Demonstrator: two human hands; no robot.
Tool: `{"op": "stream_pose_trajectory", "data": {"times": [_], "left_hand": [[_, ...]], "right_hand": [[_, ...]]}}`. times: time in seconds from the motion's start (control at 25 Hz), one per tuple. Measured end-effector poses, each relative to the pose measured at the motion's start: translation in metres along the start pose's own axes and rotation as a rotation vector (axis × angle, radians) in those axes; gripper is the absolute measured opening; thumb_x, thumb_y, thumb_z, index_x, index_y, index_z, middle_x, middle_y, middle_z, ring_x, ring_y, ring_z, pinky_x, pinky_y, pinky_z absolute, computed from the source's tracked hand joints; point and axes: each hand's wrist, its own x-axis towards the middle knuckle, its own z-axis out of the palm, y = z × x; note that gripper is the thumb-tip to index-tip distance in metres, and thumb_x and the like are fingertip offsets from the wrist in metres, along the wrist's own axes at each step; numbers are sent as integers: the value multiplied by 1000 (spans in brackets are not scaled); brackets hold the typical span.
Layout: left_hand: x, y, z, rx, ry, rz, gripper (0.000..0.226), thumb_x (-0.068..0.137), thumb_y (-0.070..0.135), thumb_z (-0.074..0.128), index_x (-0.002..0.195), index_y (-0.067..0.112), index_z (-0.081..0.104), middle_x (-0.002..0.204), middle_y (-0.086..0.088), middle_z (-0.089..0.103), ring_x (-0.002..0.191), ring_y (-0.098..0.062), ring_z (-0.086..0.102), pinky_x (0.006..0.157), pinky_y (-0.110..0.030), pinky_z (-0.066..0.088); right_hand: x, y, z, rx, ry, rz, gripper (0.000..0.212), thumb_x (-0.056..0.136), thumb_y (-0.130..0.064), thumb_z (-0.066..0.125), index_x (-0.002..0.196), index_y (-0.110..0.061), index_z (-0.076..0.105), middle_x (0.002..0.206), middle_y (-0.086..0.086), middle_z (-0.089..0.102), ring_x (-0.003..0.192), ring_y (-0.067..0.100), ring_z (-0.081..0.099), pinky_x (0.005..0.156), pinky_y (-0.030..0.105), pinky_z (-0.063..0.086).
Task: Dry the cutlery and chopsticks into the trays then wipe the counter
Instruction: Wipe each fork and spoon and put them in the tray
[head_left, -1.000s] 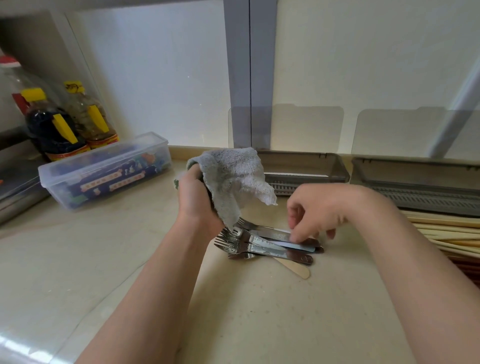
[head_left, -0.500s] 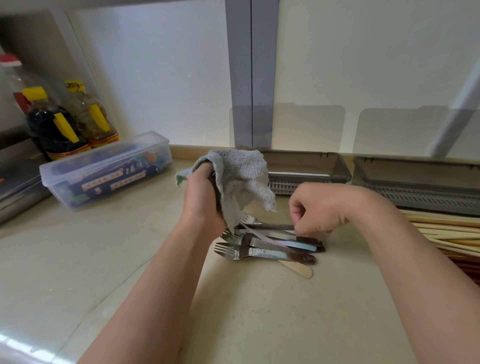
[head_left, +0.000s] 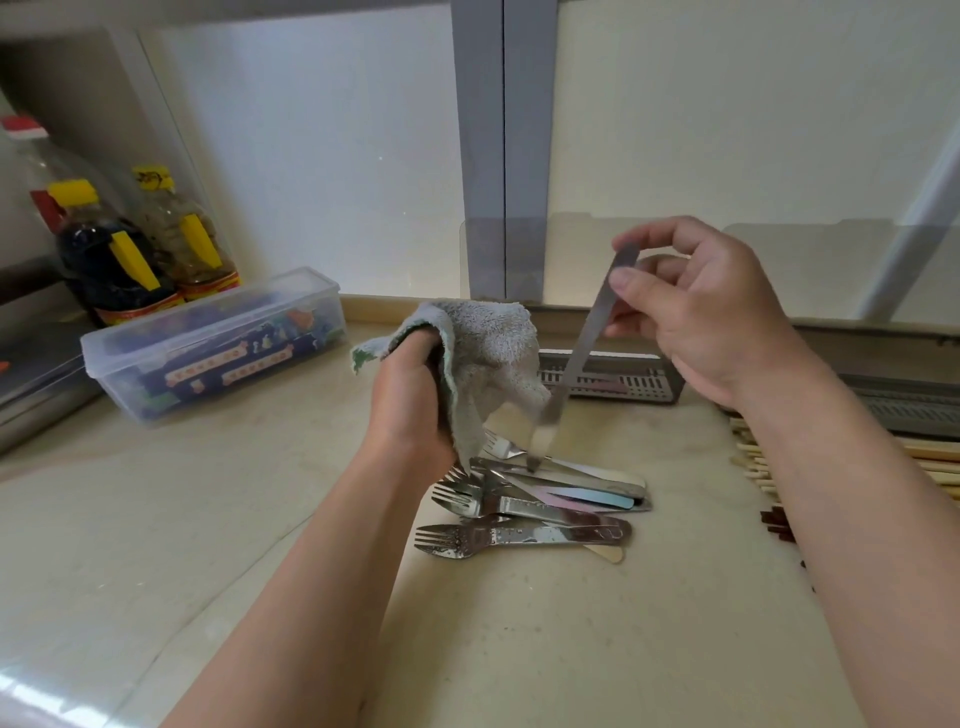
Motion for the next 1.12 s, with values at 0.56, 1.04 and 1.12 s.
{"op": "stream_pose_trajectory", "data": {"times": [0.56, 1.04, 1.12], "left_hand": [[-8, -8, 23, -155, 65, 11, 26, 103, 10, 49, 121, -5, 60, 93, -18, 70, 73, -27, 71, 58, -33, 58], [3, -9, 4, 153, 160, 162, 11, 94, 4, 62, 88, 8, 70, 78, -11, 72, 71, -26, 69, 59, -37, 56], [5, -8, 3, 111, 193, 168, 7, 95, 7, 64, 92, 9, 70, 78, -10, 70, 67, -25, 67, 56, -34, 53]], "right_hand": [[-20, 11, 54, -340, -187, 56, 21, 80, 10, 75, 78, -8, 63, 59, 3, 70, 57, 24, 73, 60, 48, 63], [-18, 1, 43, -674, -485, 202, 11, 85, -21, 76, 86, -12, 69, 77, 5, 76, 75, 22, 74, 80, 49, 61], [-22, -3, 37, -762, -665, 316, 12, 89, -24, 73, 87, -12, 71, 78, 4, 76, 76, 17, 74, 78, 43, 63]]}}
